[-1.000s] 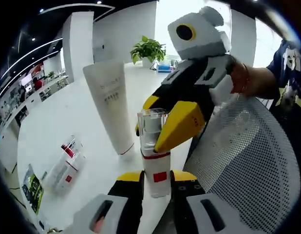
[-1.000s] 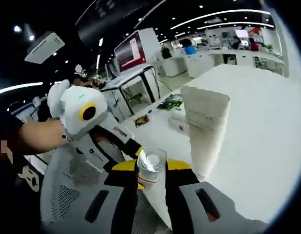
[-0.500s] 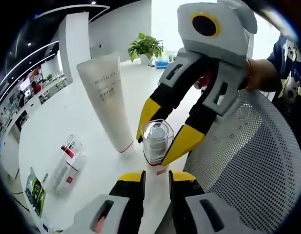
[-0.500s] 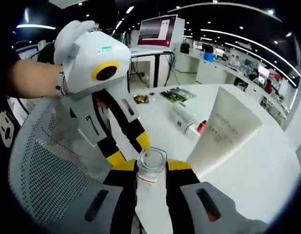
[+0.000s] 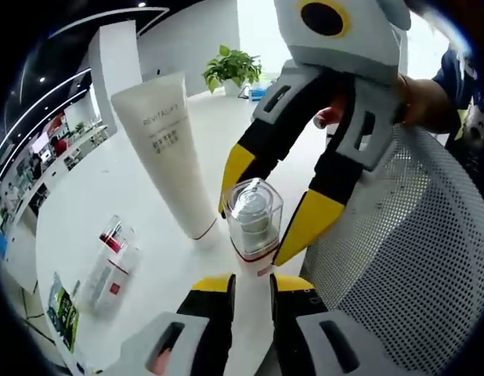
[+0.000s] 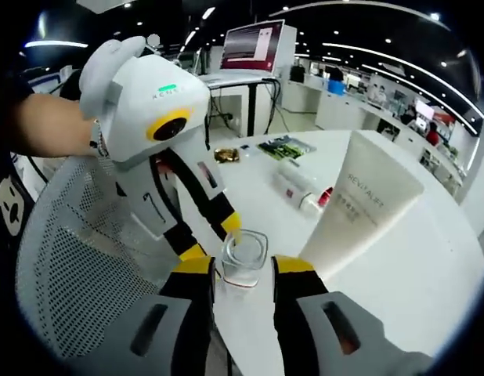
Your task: Arrange the skincare products in the storage area until every visible bottle or jar stands upright without overlapping.
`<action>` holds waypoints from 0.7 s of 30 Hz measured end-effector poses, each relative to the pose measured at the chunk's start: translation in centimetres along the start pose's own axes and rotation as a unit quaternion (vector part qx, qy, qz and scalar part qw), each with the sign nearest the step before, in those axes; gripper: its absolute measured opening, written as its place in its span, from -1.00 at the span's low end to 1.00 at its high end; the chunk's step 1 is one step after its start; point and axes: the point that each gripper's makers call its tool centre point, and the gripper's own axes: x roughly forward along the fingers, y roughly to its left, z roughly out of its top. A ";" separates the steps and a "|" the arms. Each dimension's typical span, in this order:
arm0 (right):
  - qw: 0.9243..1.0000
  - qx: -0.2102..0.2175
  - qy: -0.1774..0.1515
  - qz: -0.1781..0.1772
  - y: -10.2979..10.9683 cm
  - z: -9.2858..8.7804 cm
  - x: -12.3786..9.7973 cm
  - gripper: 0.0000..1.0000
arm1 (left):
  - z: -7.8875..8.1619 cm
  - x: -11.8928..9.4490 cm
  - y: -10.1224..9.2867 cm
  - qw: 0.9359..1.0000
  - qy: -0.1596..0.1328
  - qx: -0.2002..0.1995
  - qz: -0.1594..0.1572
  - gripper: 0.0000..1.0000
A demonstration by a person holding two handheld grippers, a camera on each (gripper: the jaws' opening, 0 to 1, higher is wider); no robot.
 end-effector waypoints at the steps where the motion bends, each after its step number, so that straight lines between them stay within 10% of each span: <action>1: 1.000 0.003 0.007 -0.001 -0.1 -0.3 0.0 -0.43 | 0.0 0.1 0.0 1.000 0.002 0.000 0.002 -0.63; 10: 0.995 0.045 0.082 -0.016 -1.3 -3.7 0.1 -0.48 | -0.3 1.1 0.5 1.000 0.020 -0.009 0.016 -0.64; 21: 0.992 0.104 0.071 -0.010 -2.1 -3.8 -0.2 -0.77 | 1.2 1.7 1.8 0.997 0.014 -0.063 0.048 -0.65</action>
